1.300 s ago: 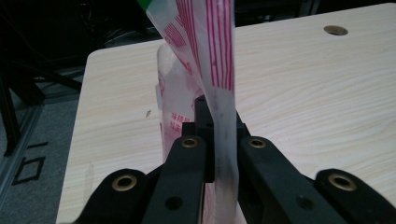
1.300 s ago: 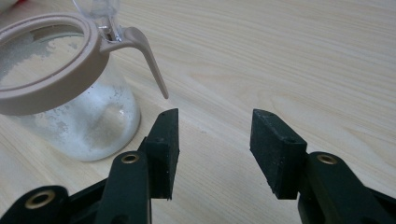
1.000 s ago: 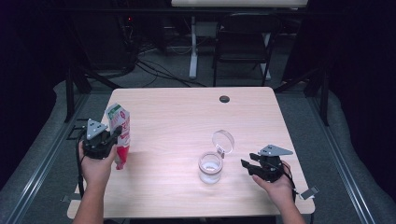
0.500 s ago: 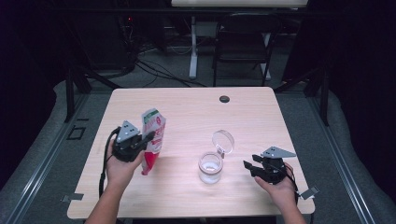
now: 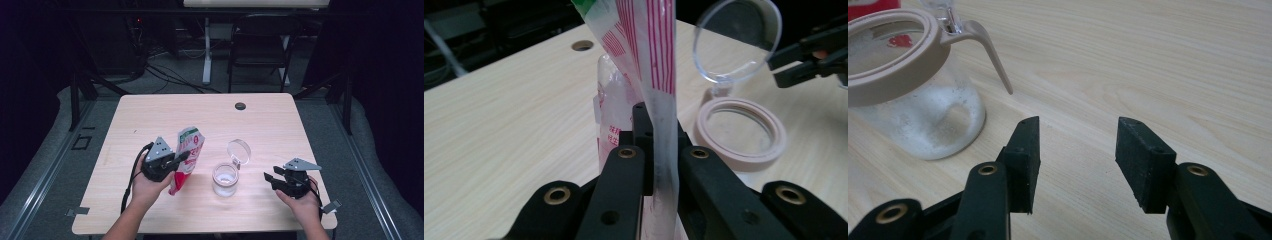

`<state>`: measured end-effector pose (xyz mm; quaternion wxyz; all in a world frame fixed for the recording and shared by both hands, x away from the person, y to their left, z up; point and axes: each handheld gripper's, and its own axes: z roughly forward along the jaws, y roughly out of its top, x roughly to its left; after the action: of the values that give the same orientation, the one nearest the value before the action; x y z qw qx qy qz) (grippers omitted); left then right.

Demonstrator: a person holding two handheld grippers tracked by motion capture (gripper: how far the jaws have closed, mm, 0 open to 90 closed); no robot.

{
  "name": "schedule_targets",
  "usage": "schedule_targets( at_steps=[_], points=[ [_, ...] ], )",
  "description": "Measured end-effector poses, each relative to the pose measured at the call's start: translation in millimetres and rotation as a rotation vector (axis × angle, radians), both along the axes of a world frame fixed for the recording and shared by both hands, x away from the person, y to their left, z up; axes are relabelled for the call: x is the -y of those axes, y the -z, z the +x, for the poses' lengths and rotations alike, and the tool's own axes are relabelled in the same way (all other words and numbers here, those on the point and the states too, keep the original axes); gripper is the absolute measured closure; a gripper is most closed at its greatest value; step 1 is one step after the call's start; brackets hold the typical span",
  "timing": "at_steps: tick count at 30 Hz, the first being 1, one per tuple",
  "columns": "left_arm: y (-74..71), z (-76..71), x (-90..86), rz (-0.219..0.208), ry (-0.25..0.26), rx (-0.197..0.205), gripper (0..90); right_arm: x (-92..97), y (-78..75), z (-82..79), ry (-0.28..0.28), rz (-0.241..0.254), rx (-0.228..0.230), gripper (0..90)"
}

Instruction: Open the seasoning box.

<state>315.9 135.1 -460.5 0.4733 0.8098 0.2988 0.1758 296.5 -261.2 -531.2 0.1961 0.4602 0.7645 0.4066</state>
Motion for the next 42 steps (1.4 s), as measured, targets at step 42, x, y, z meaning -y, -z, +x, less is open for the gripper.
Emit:
schedule_targets(
  at_steps=[42],
  points=[
    [33.3, -40.6, -21.3, -0.014, 0.050, -0.114, 90.0, -46.9, -92.0, -32.8, -0.282, 0.110, 0.174, 66.4]
  ],
)
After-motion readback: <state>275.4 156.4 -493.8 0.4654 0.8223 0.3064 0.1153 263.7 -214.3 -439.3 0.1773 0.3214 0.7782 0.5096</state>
